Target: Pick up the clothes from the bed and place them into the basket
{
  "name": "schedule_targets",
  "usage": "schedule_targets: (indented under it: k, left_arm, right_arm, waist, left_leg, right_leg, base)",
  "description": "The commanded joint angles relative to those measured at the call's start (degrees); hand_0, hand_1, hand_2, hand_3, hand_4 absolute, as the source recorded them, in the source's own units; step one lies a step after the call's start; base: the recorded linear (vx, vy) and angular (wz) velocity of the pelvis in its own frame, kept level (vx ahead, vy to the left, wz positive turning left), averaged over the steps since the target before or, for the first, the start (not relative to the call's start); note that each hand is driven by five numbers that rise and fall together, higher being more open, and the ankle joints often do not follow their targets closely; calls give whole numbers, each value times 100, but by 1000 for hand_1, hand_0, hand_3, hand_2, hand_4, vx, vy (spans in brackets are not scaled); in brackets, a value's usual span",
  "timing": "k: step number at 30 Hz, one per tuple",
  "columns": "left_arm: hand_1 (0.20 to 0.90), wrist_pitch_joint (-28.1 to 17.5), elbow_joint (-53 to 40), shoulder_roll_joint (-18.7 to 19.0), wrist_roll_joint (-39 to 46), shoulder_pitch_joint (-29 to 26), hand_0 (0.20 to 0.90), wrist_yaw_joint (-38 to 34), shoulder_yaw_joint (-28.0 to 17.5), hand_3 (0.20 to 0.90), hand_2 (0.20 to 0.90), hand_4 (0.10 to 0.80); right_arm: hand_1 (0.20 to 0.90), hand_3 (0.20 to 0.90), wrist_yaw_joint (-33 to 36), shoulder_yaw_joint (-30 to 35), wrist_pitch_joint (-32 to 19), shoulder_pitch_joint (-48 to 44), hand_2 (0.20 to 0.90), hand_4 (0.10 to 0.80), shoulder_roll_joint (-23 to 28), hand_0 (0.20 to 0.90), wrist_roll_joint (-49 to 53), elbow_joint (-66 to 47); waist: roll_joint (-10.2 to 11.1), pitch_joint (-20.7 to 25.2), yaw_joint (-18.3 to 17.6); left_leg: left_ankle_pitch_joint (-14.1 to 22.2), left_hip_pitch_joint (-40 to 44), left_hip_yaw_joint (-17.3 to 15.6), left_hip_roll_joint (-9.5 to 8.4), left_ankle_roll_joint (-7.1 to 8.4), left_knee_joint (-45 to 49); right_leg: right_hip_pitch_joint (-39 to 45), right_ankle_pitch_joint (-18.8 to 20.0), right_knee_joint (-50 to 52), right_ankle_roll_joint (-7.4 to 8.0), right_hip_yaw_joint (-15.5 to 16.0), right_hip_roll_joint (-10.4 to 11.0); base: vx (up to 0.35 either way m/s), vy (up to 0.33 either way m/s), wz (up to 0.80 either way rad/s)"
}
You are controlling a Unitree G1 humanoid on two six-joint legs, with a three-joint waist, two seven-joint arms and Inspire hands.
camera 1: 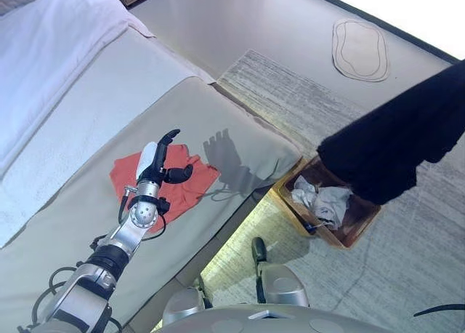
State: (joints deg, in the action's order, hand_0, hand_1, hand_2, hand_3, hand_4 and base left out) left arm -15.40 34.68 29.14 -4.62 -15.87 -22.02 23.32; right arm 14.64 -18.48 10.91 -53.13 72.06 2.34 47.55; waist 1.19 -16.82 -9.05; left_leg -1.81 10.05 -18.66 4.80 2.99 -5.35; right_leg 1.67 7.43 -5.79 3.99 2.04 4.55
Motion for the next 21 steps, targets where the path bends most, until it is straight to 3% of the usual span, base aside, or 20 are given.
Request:
schedule_targets:
  k: [1, 21]
  left_arm:
    - [900, -575, -19, 79, -199, 50, 900, -117, 339, 900, 900, 800]
    - [900, -463, -71, -20, -283, -138, 900, -176, 334, 900, 900, 800]
  right_arm:
    - [300, 200, 265, 168, -320, -51, 300, 100, 105, 300, -107, -404]
    - [300, 200, 68, 864, -346, 1256, 300, 100, -742, 300, -184, -243]
  waist:
    - [158, 1130, 31]
    - [-83, 861, -122]
  left_leg:
    - [518, 85, 32, 179, 95, 35]
    - [543, 63, -156, 151, 91, 35]
  right_leg:
    - [80, -349, 83, 156, -86, -11]
    - [-115, -294, 95, 133, -181, -43]
  base:
    - [-21, -32, -5]
    - [-10, -17, -5]
